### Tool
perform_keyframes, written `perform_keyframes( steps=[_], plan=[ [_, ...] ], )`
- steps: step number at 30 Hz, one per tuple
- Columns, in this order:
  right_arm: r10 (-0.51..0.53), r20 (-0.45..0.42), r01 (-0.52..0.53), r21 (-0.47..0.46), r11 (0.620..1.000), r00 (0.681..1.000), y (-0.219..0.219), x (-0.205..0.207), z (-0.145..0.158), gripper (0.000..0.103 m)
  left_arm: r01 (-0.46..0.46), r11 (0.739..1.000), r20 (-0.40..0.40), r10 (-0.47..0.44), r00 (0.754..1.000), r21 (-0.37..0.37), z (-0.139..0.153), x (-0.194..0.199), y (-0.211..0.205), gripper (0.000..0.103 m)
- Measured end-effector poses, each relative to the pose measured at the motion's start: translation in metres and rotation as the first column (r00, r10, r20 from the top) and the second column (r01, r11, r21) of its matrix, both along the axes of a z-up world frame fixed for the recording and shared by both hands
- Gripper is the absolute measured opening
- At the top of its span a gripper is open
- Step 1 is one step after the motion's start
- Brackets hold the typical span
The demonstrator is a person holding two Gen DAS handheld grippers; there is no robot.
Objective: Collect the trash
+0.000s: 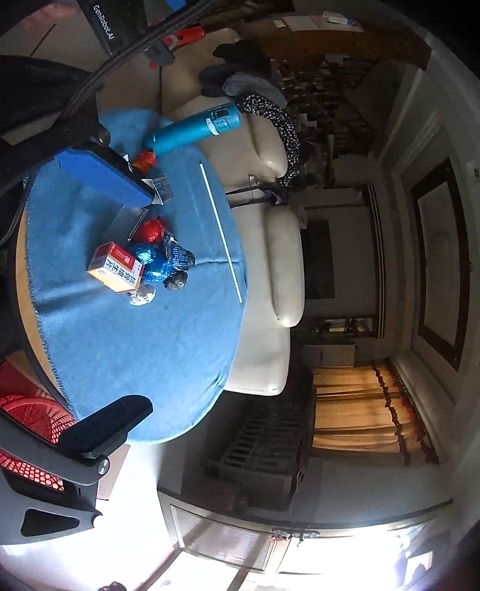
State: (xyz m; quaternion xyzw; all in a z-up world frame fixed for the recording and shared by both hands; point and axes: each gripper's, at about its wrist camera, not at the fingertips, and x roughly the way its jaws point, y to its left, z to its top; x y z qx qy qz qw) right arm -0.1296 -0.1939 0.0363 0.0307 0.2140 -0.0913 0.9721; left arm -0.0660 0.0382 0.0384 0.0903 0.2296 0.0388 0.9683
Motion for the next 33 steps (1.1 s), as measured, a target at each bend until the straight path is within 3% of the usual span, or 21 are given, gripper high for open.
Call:
perform_keyframes(
  steps=[10,33],
  plan=[
    [0.007,-0.014,-0.007,0.048,0.999,1.0,-0.004,0.001,-0.003,0.103,-0.002,1.0,0.0,0.002,1.0,-0.001,-0.003,-0.002,0.002,0.103],
    [0.039,-0.027,-0.038,0.017,0.999,0.999,0.01,0.001,-0.007,0.103,-0.001,1.0,-0.009,0.001,1.0,0.002,-0.01,-0.003,0.004,0.103]
  ],
)
